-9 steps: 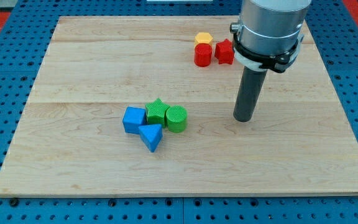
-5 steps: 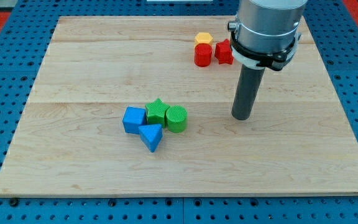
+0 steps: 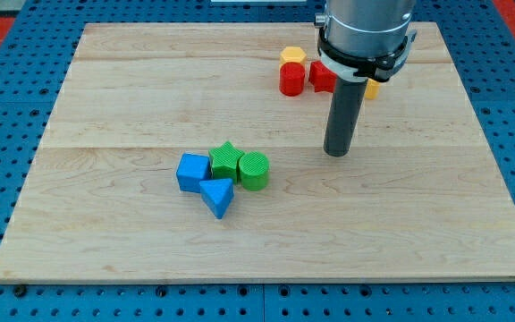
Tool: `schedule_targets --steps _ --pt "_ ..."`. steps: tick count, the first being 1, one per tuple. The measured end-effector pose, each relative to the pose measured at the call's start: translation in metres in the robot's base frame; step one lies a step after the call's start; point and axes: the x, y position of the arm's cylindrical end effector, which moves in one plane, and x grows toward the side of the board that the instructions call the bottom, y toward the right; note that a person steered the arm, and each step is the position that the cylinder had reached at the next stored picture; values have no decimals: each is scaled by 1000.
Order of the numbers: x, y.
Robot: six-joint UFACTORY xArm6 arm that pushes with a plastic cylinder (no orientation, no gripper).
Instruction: Move the yellow heart to the bottom right
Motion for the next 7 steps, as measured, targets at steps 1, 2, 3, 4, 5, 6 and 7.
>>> schedule_targets --steps 1,2,3,4,5,6,7 --pt "-5 8" --pt "-19 -7" --pt "-53 -23" --pt "-92 -16" --pt "-117 3" --pt "-134 50" --pt "-134 68"
